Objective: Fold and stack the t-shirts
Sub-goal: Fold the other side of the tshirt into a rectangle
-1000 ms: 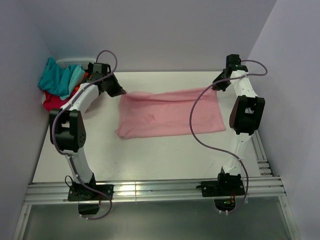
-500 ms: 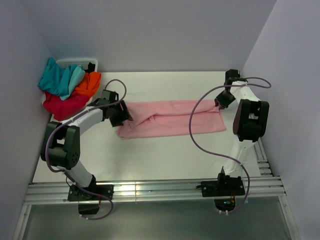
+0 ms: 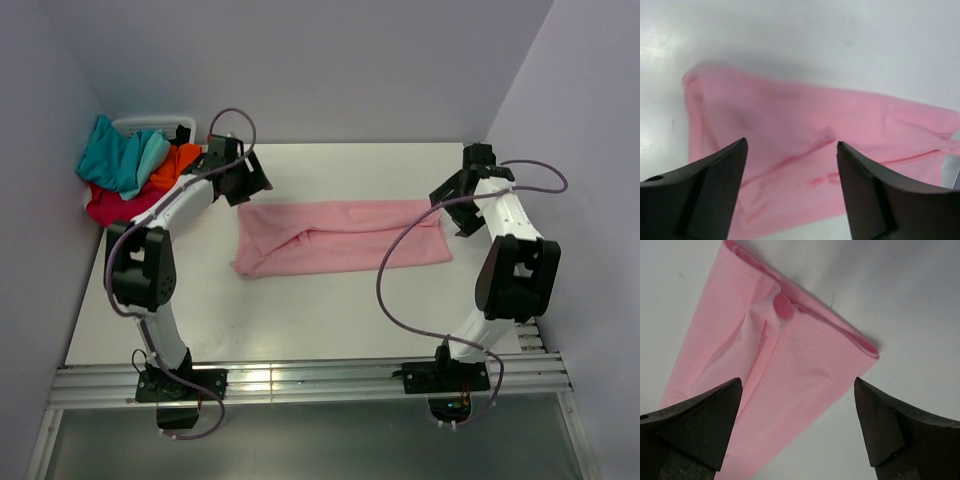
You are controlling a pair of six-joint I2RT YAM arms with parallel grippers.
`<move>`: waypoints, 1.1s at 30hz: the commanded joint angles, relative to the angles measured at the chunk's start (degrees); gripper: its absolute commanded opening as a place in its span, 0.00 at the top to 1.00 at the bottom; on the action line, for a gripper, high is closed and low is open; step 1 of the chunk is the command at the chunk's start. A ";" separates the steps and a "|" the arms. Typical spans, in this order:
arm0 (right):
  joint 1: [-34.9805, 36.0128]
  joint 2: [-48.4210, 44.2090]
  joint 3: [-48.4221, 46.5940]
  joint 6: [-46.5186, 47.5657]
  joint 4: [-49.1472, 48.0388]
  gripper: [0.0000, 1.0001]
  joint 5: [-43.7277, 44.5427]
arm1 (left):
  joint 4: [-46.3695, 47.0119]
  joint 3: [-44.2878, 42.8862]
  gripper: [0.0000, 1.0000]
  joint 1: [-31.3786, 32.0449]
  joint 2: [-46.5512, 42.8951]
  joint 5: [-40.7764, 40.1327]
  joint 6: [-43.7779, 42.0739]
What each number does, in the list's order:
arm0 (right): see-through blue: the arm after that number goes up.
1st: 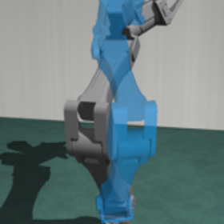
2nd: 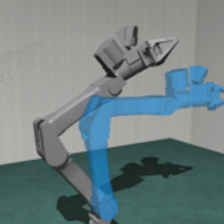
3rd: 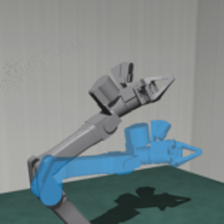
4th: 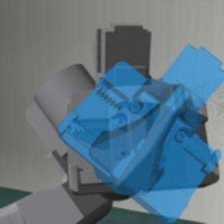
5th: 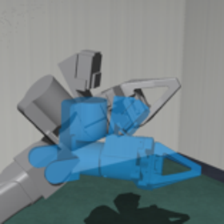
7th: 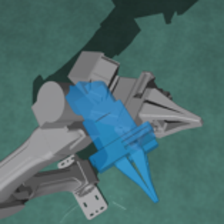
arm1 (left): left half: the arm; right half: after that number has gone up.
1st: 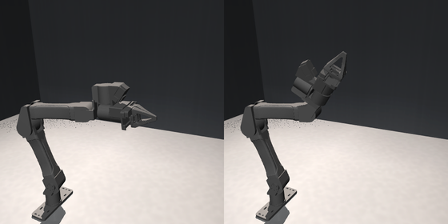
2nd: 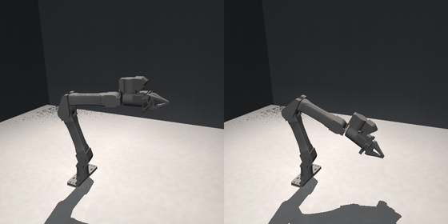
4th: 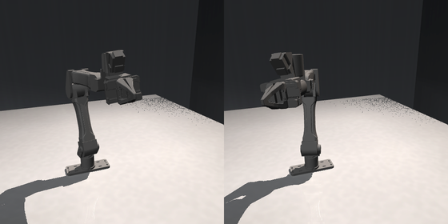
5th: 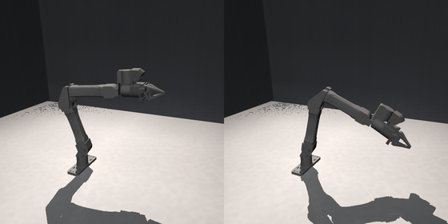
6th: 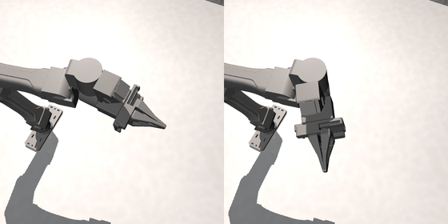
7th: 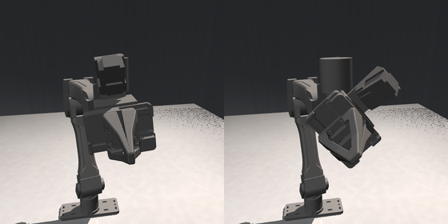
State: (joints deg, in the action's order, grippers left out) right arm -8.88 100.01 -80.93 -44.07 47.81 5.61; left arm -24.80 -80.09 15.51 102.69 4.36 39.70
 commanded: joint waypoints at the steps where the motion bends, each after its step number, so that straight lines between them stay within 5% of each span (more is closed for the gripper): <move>1: 0.01 -8.05 5.06 -0.40 0.35 0.00 -1.04 | -1.65 -8.65 0.25 0.05 8.46 4.24 0.02; 11: -0.08 -15.72 11.57 3.47 2.11 0.00 1.34 | -3.16 -19.22 0.33 3.91 22.02 10.14 1.61; 33: -0.08 -17.21 17.38 4.08 0.26 0.02 1.07 | -6.84 -16.86 0.44 11.30 19.48 5.84 -1.56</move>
State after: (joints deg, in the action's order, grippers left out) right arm -8.88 85.58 -64.14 -40.73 48.93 5.17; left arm -30.52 -98.21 26.41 125.93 11.51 39.42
